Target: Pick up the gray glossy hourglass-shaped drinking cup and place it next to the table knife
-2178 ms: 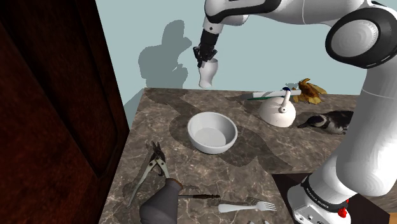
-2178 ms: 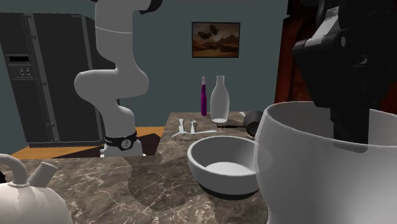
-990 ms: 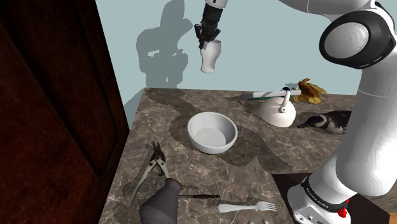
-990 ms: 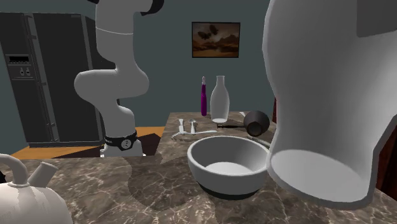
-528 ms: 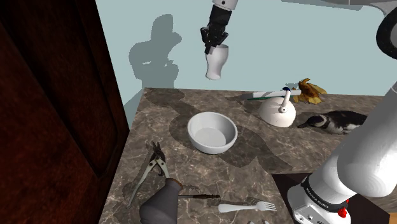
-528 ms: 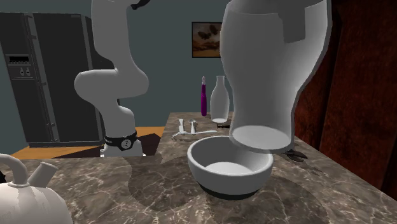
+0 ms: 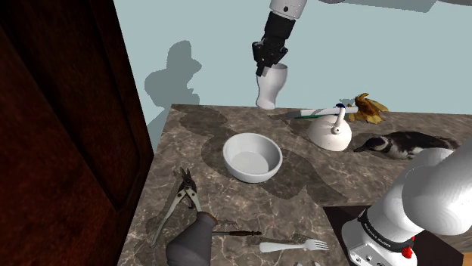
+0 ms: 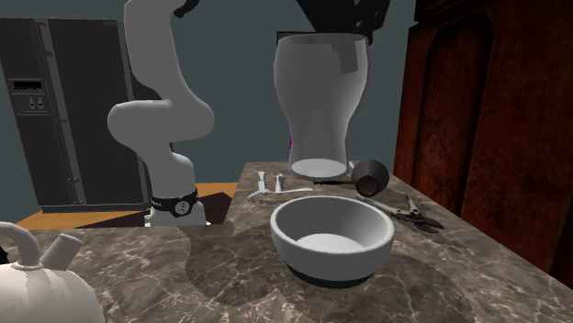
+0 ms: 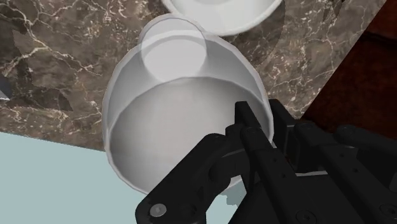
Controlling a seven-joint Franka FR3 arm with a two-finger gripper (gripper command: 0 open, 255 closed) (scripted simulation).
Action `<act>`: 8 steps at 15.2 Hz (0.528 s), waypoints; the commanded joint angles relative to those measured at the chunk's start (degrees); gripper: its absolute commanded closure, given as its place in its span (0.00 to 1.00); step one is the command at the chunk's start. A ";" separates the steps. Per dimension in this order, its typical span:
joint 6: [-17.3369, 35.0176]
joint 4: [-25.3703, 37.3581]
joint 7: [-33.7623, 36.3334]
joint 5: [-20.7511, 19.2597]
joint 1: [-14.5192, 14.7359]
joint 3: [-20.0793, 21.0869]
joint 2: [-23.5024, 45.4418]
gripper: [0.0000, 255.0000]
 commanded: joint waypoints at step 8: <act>-1.67 -15.92 5.99 1.44 2.40 4.07 -18.31 1.00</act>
